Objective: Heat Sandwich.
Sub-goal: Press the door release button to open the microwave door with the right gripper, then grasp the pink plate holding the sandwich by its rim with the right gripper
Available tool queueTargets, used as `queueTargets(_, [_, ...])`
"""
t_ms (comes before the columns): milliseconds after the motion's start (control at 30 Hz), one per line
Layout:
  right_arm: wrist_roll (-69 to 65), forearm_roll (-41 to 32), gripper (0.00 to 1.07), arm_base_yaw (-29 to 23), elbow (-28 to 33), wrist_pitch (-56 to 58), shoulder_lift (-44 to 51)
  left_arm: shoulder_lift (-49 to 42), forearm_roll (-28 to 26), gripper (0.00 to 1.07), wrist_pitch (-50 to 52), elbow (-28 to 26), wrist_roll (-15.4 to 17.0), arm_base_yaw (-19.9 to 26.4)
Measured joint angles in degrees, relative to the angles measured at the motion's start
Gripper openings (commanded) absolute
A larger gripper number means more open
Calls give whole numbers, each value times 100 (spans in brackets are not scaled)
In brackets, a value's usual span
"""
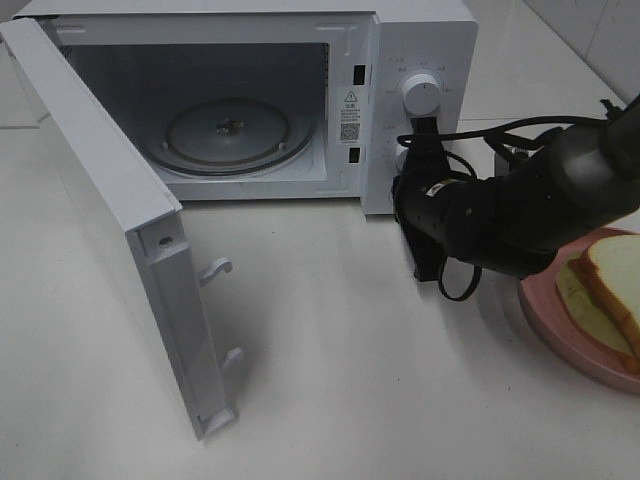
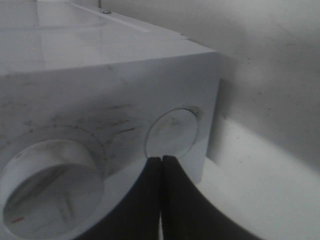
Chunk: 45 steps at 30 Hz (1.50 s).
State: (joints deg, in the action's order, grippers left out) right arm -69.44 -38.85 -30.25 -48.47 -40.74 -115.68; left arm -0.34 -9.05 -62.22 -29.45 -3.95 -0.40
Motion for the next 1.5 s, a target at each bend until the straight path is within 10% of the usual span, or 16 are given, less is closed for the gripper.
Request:
queueTargets(467, [1089, 304, 3, 0, 665, 1083, 1175, 0, 0, 98, 0, 0, 0, 0])
queueTargets(933, [1713, 2550, 5, 143, 676, 3266, 2057, 0, 0, 98, 0, 0, 0, 0])
queueTargets(1500, [5747, 3260, 7, 195, 676, 6228, 2991, 0, 0, 98, 0, 0, 0, 0])
